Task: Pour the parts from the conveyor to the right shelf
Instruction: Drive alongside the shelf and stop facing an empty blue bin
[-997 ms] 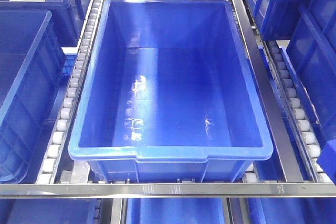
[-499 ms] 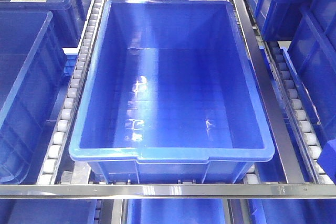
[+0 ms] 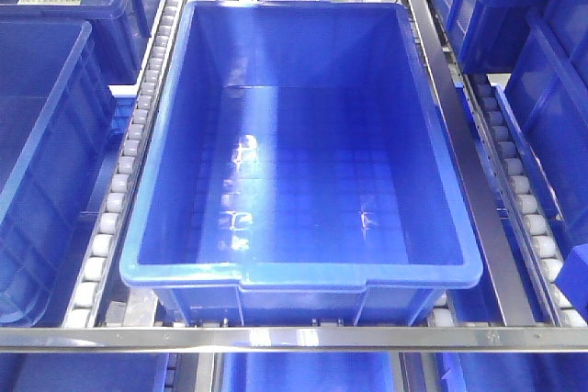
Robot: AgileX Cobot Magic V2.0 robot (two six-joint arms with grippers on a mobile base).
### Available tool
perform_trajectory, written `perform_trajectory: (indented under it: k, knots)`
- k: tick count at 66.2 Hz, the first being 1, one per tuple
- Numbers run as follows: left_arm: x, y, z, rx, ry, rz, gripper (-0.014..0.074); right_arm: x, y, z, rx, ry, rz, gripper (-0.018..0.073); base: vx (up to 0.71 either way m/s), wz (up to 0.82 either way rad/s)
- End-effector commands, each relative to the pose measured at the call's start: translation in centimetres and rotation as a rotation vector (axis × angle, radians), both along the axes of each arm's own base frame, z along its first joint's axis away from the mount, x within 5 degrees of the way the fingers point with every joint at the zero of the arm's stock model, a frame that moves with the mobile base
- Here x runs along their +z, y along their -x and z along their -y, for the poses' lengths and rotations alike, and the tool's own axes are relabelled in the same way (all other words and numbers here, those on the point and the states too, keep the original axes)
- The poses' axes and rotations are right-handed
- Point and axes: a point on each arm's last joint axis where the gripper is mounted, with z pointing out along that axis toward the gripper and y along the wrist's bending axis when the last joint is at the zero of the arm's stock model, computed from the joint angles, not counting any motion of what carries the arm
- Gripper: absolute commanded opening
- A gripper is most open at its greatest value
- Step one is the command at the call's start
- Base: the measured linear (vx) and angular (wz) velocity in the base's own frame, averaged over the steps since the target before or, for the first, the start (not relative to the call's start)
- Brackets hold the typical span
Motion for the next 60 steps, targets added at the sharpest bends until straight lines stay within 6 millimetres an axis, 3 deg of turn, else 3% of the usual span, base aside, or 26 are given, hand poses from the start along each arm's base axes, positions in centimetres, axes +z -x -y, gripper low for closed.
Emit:
perform_trajectory:
  k: [1,60]
  knots:
    - [1.28,-0.1,0.06,-0.008,0.018,0.081,-0.0006,1.63,-0.09,0.06,-0.01,-0.013,0.101,-0.0005,0.05,0.01]
    - [1.28,-0.1,0.06,-0.008,0.018,0.081,-0.0006,1.63,-0.09,0.06,-0.01,-0.013,0.101,-0.0005,0.14,-0.02]
